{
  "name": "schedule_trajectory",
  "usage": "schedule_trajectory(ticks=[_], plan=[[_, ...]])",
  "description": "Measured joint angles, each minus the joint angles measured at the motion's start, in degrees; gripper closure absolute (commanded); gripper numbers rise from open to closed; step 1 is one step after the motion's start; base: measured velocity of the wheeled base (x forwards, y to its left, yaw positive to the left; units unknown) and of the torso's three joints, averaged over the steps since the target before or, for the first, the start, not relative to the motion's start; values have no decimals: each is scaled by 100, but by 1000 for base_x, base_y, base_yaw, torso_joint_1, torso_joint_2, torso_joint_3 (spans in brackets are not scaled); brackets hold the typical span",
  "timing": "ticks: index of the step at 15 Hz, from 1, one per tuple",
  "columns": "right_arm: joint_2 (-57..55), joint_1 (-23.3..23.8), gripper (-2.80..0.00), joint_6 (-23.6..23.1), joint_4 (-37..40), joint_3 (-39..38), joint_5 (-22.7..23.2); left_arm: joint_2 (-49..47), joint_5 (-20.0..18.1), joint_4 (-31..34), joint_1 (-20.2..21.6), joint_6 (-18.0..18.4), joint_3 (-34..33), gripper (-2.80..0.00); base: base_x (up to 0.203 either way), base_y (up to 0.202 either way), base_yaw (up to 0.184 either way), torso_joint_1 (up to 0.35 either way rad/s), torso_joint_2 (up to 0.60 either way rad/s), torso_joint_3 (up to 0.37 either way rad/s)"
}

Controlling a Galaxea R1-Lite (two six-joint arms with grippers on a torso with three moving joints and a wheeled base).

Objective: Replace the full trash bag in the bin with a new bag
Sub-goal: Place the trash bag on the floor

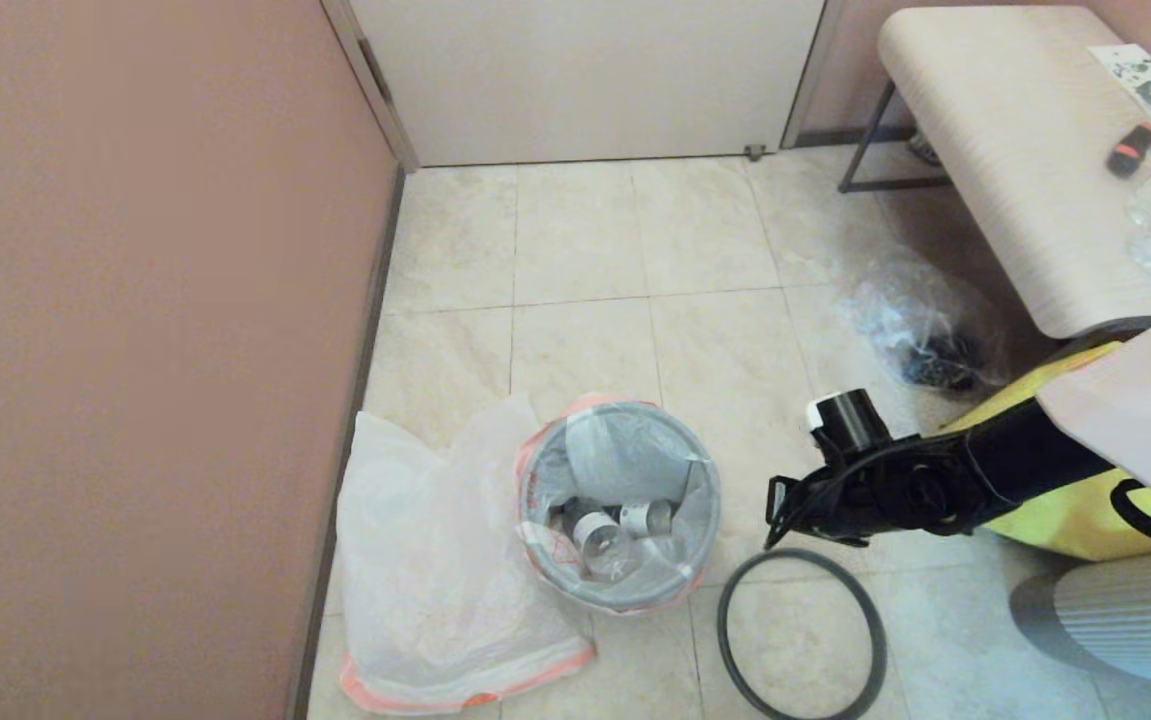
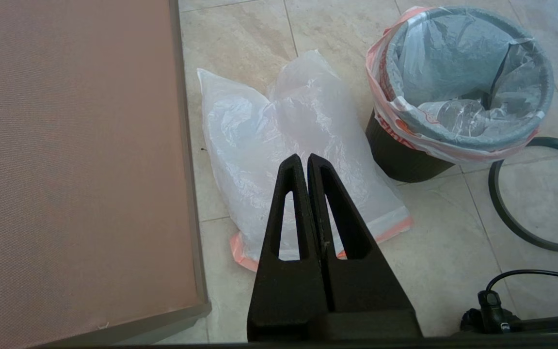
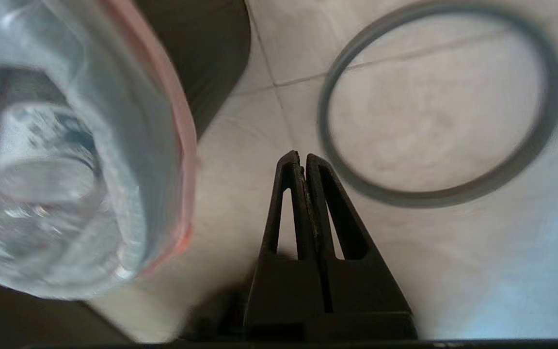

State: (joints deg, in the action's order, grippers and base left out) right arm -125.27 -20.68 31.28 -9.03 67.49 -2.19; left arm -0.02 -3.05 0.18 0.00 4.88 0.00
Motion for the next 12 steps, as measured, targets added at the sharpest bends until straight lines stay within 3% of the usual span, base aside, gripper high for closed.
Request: schedule_trajectory(ticks=[4,7,8,12], plan=[[-78,27,0,762,-976,-336,754,0,0,0,0,0,0,0,0,0,0,0,0,0],[-127,77,0,927,-1172,-455,1106,0,0,0,0,2,0,0,0,0,0,0,0,0],[-150,81,-280,929,-1176,-495,1111,0,-1,0,0,2,0,0,0,0,0,0,0,0],[-251,-45,-280,953,-1176,-554,1142,0,-1,0,0,2,0,0,0,0,0,0,0,0]])
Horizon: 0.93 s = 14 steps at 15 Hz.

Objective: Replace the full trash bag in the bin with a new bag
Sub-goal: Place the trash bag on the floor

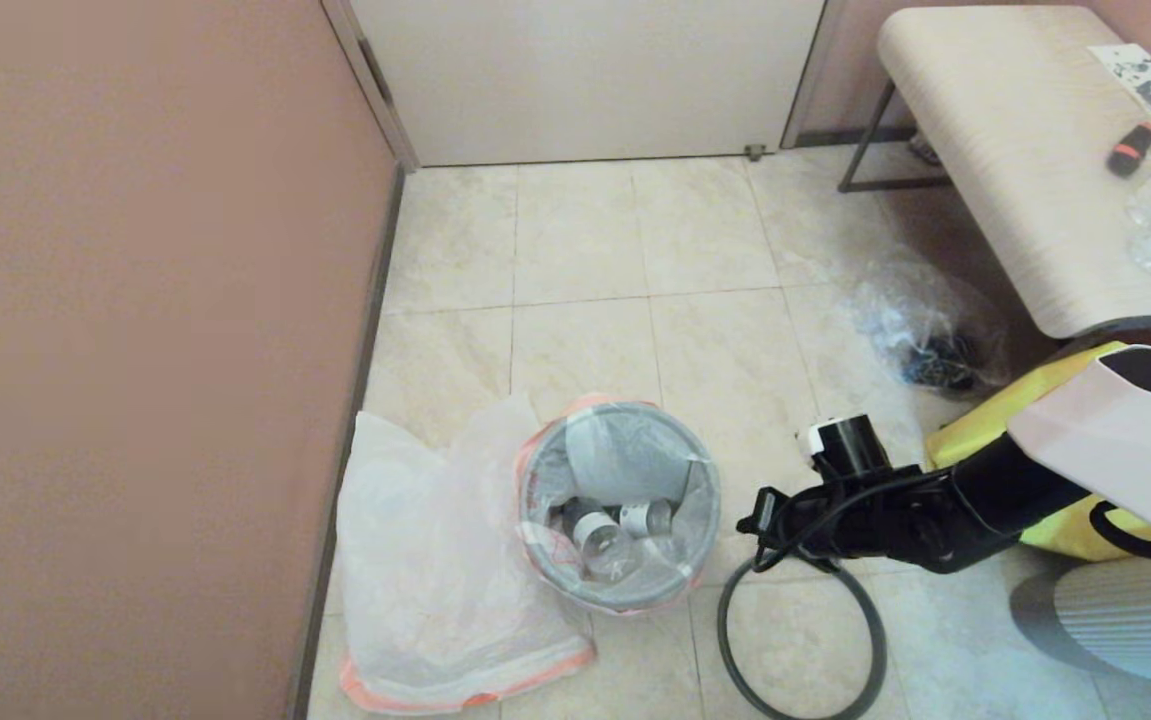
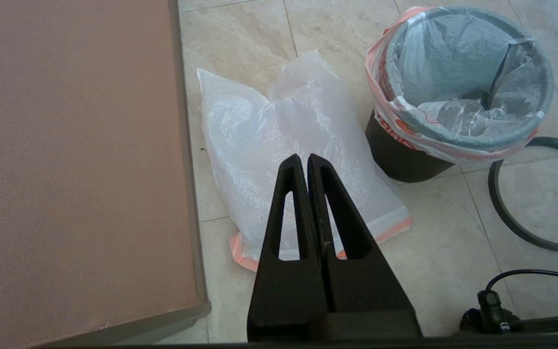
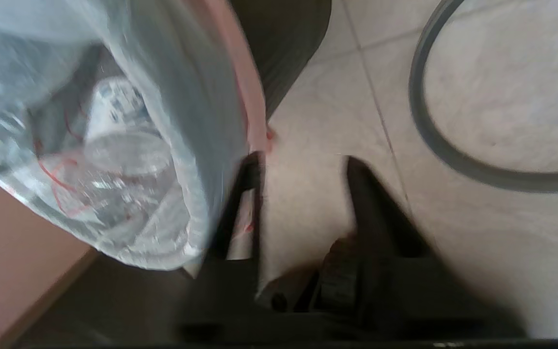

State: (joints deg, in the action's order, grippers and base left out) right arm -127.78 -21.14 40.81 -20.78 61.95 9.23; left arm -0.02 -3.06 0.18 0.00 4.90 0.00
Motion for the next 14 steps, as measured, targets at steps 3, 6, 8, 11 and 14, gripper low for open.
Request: schedule_trajectory(ticks=[3,6,8,11,14], plan=[[-120,-154,-280,-17,-10,38,4,0,0,0,0,0,0,0,0,0,0,0,0,0],[-330,-220,-280,-62,-4,289,-20,0,0,-2,0,1,0,0,0,0,0,0,0,0],[-477,-228,-280,-107,10,452,-39,0,1,-2,0,2,0,0,0,0,0,0,0,0],[-638,-232,-280,-146,15,646,-35,0,1,-2,0,0,0,0,0,0,0,0,0,0],[-821,-230,-280,-154,4,927,-13,0,0,0,0,0,0,0,0,0,0,0,0,0]])
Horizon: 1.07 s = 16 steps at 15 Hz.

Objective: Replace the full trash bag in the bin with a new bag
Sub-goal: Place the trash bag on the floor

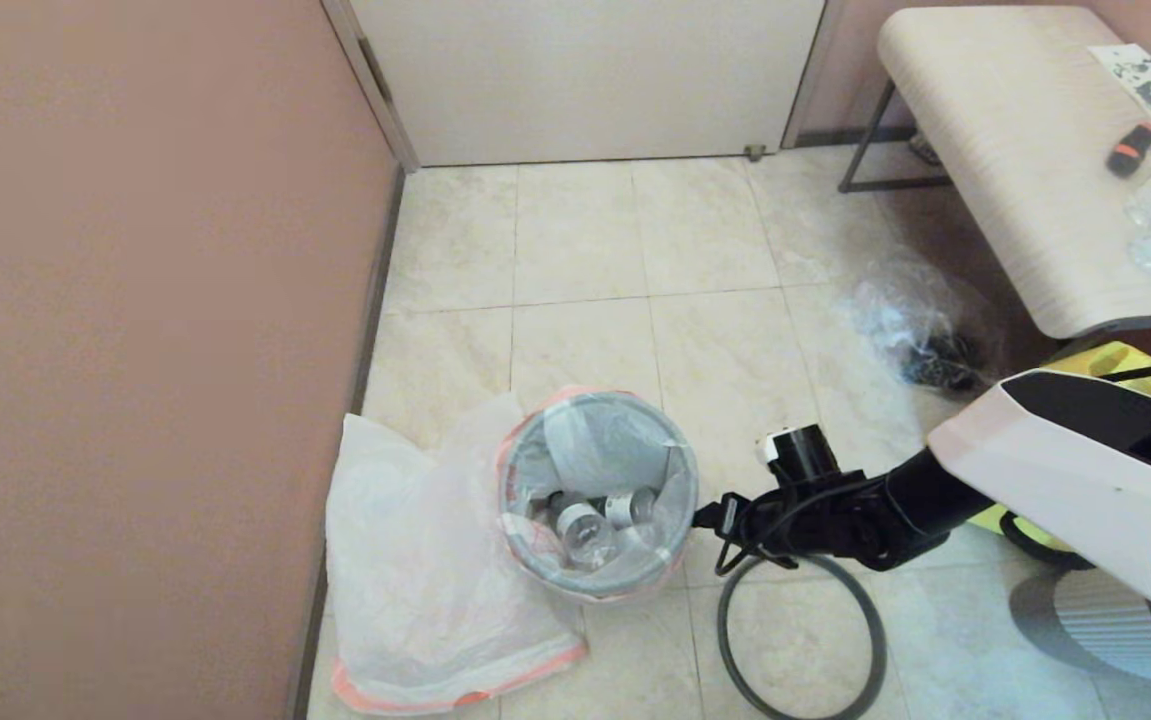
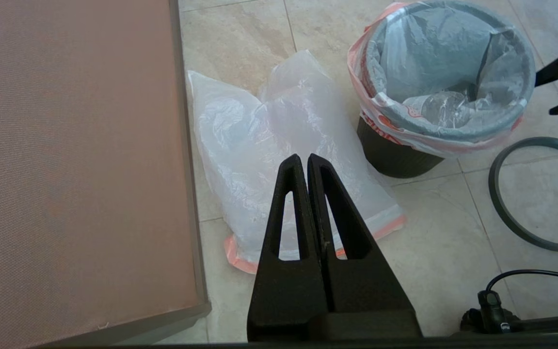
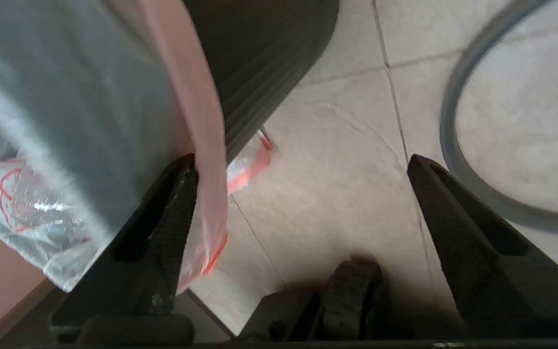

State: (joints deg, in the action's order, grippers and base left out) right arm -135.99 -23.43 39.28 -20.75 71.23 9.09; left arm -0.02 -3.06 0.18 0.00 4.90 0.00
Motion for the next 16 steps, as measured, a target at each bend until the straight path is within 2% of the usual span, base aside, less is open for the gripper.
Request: schedule_trajectory(ticks=[5,10,11,16], plan=[[-374,-5,-280,-275,97,646,-17,0,1,-2,0,-1,0,0,0,0,0,0,0,0],[-725,-70,-280,-488,696,1447,-263,0,1,0,0,-1,0,0,0,0,0,0,0,0],[-792,-118,0,-494,758,1604,-350,0,1,0,0,-2,0,0,0,0,0,0,0,0],[-955,-228,0,-547,788,1822,-702,0,1,0,-2,2,0,0,0,0,0,0,0,0]])
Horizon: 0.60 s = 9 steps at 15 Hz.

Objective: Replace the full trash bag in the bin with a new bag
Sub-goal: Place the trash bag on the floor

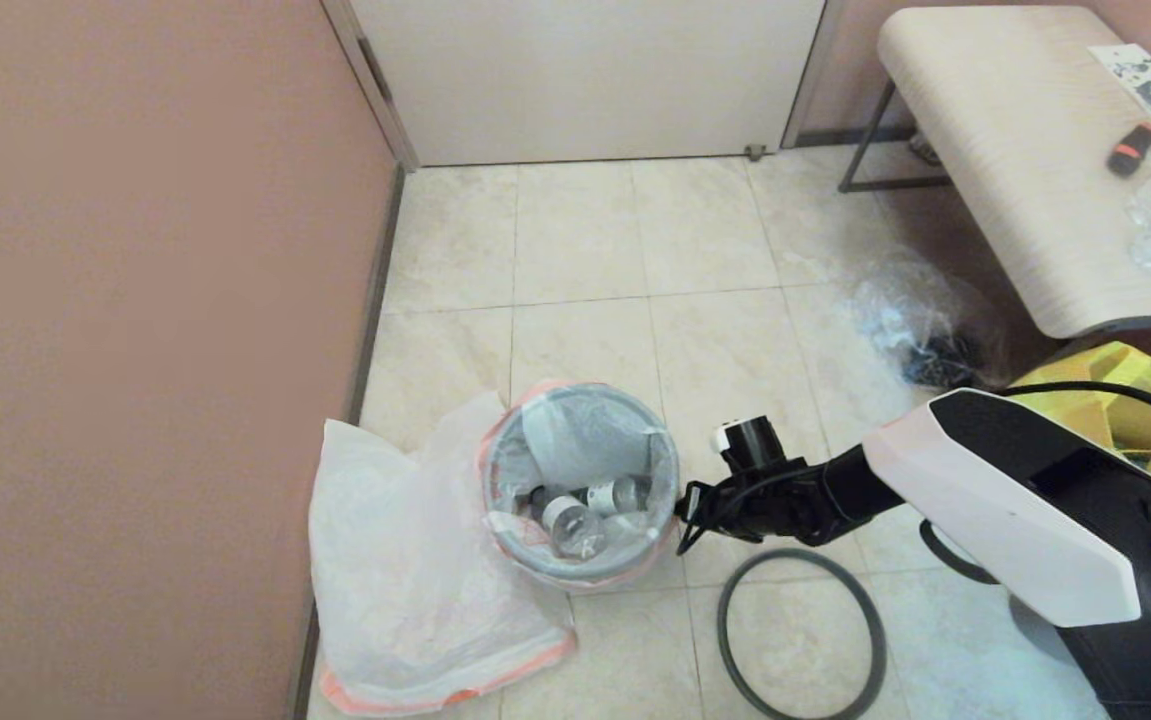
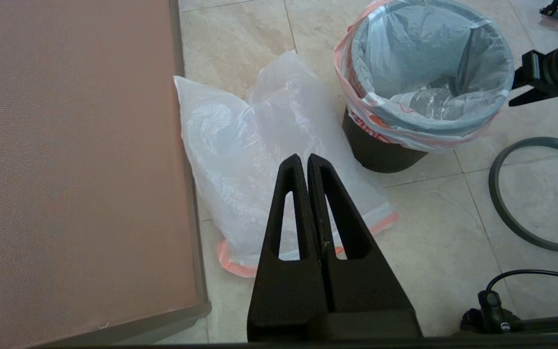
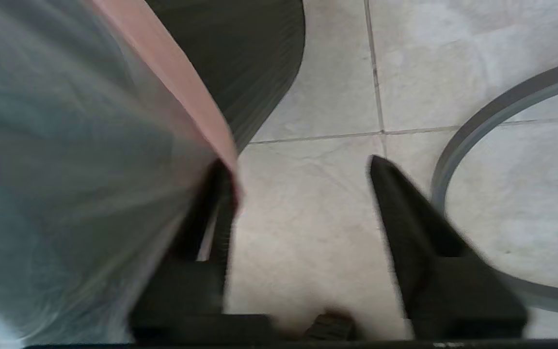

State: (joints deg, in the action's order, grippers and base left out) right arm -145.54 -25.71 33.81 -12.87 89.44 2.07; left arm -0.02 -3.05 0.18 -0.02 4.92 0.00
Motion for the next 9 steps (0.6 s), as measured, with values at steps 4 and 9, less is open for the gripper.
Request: schedule_trajectory(ticks=[4,9], plan=[[-27,-4,0,-32,-5,11,-6,0,-1,0,2,-5,0,0,0,0,0,0,0,0],[-4,9,0,58,7,2,24,0,-1,0,2,-4,0,0,0,0,0,0,0,0]])
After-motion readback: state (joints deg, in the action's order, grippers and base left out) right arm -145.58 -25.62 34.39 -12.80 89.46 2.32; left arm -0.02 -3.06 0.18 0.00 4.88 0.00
